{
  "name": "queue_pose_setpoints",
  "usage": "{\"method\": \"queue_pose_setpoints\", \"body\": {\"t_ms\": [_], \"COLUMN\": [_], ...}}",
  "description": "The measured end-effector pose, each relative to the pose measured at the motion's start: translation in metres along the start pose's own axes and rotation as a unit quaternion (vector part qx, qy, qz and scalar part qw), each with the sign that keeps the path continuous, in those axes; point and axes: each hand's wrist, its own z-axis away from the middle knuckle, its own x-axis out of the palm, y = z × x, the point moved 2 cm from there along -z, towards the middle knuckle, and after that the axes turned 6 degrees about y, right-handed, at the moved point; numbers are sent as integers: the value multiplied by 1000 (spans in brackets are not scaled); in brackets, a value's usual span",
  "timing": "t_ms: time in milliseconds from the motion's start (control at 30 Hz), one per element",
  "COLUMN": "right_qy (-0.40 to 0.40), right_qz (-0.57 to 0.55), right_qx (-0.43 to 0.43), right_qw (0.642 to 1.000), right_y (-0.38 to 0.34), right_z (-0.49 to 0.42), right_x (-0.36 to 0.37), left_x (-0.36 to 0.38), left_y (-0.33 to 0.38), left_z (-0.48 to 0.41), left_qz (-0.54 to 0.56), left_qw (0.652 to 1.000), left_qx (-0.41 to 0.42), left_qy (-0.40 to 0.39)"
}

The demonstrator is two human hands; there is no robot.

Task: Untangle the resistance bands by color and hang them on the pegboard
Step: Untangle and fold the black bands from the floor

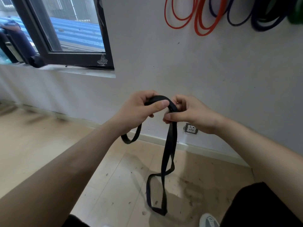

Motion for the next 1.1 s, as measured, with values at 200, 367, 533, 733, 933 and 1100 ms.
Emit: {"method": "queue_pose_setpoints", "body": {"t_ms": [200,367,533,733,933,1100], "right_qy": [-3,-83,1,90,55,-11], "right_qz": [-28,-42,-26,29,-2,-61], "right_qx": [43,97,58,-1,22,85], "right_qw": [999,991,998,995,998,994], "right_y": [12,24,20,13,9,14], "right_z": [-4,-1,-1,5,9,12], "right_x": [3,10,1,-6,-2,7], "left_x": [-12,-33,-51,-66,-71,-64], "left_y": [6,10,-3,-23,-27,-20], "left_z": [-4,-10,-5,7,9,6], "left_qz": [49,120,106,46,81,120], "left_qw": [993,976,977,988,982,979], "left_qx": [26,27,-7,-61,-88,-80], "left_qy": [107,178,185,135,148,147]}}
